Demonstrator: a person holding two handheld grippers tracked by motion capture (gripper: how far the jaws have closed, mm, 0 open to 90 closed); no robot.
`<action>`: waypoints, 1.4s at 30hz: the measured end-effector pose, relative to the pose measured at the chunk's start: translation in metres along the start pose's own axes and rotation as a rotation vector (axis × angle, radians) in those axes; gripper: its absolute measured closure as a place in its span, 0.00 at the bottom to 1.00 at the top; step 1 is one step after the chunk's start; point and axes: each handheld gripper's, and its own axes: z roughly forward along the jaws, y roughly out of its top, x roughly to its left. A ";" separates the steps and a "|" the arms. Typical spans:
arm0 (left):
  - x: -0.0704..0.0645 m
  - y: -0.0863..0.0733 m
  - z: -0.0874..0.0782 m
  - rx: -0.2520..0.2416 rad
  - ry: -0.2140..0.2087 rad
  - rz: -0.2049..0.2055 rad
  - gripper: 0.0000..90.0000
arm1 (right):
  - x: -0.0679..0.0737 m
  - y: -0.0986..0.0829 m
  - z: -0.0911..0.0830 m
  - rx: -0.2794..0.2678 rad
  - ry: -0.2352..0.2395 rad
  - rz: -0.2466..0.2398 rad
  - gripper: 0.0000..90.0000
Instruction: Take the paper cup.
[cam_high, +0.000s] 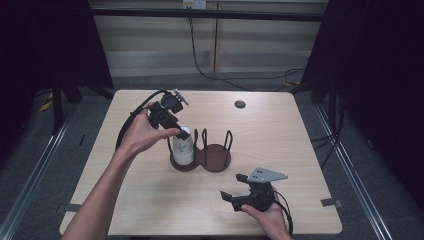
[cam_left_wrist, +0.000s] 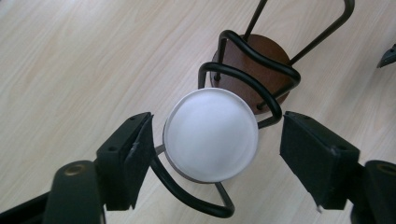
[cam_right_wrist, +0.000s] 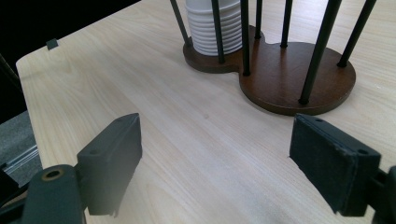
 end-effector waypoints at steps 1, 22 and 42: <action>0.001 0.000 0.001 -0.002 -0.005 0.007 0.27 | 0.000 0.000 0.000 0.000 0.000 0.000 0.18; 0.008 -0.004 0.018 0.026 -0.013 0.005 0.31 | 0.000 -0.001 0.002 0.017 0.007 0.013 0.18; 0.007 -0.003 0.032 0.066 -0.030 0.017 0.37 | -0.001 -0.002 0.005 0.040 -0.001 0.017 0.18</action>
